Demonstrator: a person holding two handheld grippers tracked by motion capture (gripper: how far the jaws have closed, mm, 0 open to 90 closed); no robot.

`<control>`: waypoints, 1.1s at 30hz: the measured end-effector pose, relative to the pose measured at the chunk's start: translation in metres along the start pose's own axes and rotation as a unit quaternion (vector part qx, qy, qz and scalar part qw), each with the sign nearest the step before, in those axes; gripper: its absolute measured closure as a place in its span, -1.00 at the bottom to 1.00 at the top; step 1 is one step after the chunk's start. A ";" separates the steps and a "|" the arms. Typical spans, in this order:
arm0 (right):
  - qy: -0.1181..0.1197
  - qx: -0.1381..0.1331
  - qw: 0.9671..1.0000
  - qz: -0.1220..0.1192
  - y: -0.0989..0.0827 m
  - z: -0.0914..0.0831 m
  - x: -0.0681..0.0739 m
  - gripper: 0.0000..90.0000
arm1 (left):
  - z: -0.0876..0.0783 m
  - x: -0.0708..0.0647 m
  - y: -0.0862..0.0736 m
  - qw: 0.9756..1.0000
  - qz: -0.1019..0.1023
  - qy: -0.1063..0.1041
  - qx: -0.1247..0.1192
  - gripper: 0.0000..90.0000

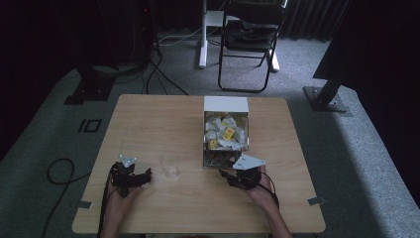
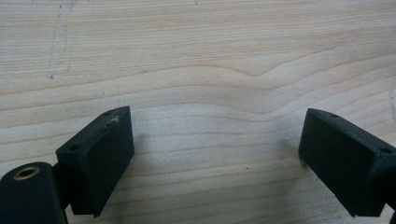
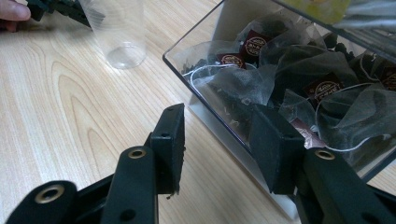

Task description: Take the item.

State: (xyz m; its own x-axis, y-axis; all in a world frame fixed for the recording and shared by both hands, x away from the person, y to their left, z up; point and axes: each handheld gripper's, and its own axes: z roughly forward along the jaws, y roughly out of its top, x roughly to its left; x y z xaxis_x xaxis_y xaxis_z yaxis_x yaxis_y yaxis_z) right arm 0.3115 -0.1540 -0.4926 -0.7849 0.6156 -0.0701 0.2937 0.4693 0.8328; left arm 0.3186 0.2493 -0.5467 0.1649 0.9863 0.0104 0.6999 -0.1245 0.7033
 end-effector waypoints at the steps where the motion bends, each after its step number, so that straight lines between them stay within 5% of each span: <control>1: 0.000 0.000 1.000 0.000 0.000 0.000 0.000 0.25 | 0.000 0.000 0.000 1.000 0.000 0.000 0.000 -0.75; 25: 0.026 0.001 1.000 -0.012 -0.005 -0.014 0.007 0.48 | 0.000 0.000 0.000 1.000 0.000 0.000 0.000 -0.75; 29: 0.015 -0.024 1.000 -0.001 0.002 -0.014 0.007 0.19 | 0.000 0.000 0.000 1.000 0.000 0.000 0.000 -0.76; 33: 0.010 -0.023 1.000 -0.003 0.007 -0.010 0.008 0.10 | 0.000 0.000 0.000 1.000 0.000 0.000 0.000 -0.76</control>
State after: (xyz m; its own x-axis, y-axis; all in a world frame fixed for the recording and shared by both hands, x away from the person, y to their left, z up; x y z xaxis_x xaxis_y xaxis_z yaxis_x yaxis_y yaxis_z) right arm 0.3016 -0.1524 -0.4819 -0.7977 0.5995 -0.0648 0.2636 0.4434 0.8567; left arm 0.3186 0.2493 -0.5467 0.1653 0.9862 0.0106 0.6999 -0.1248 0.7032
